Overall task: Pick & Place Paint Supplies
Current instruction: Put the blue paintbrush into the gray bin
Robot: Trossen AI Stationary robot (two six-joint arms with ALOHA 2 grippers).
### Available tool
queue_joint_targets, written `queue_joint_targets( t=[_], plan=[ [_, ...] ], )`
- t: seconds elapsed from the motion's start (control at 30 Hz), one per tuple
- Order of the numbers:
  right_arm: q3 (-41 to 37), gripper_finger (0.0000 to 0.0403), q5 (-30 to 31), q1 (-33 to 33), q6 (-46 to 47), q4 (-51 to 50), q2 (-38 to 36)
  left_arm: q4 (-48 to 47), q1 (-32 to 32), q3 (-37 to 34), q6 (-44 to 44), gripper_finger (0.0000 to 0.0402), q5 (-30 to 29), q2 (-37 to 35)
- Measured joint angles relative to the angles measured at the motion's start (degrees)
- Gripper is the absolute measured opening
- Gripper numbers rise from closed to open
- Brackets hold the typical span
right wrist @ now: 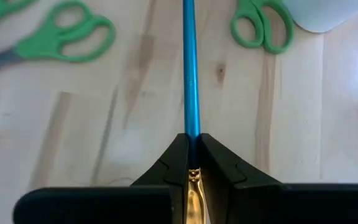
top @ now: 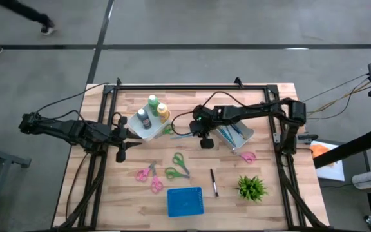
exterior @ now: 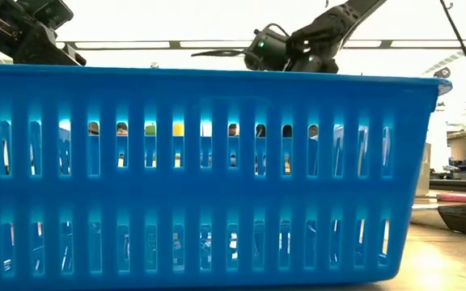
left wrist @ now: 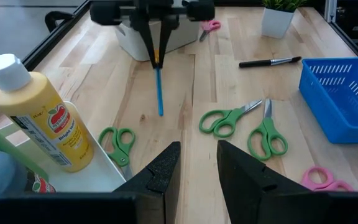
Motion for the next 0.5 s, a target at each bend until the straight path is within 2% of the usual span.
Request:
queue_joint_targets(
  t=[0.4,0.5],
  plan=[
    [-0.82,0.0019,-0.18,0.74,10.57,-6.68,-12.41,0.02,0.00,0.00,0.00,0.0108,0.00,0.00],
    [-1.14,0.0019,2.07,0.76,13.51,-9.85,-16.05,0.02,0.00,0.00,0.01,0.0108,0.02,0.00]
  ],
)
